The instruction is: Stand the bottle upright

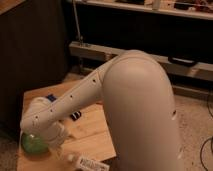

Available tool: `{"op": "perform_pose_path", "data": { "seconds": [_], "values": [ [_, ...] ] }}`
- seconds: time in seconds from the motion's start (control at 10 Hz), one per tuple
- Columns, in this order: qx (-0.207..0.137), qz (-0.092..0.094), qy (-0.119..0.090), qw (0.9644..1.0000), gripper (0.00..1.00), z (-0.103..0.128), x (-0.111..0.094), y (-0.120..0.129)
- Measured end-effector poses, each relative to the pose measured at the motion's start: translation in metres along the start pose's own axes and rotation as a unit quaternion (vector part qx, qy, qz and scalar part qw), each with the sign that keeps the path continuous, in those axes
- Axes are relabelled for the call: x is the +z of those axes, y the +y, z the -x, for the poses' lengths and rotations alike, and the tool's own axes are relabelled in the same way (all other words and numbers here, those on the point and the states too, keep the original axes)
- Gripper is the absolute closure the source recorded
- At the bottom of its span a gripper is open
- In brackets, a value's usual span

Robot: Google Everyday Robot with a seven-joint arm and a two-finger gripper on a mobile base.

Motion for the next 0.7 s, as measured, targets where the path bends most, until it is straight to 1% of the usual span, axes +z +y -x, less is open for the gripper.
{"op": "perform_pose_path", "data": {
  "seconds": [0.1, 0.4, 0.7],
  "values": [
    [0.001, 0.001, 0.003, 1.0000, 0.35, -0.002, 0.003, -0.001],
    [-0.012, -0.005, 0.018, 0.9998, 0.35, -0.002, 0.013, 0.002],
    [-0.011, -0.006, 0.019, 0.9997, 0.35, -0.002, 0.024, 0.005]
  ]
}}
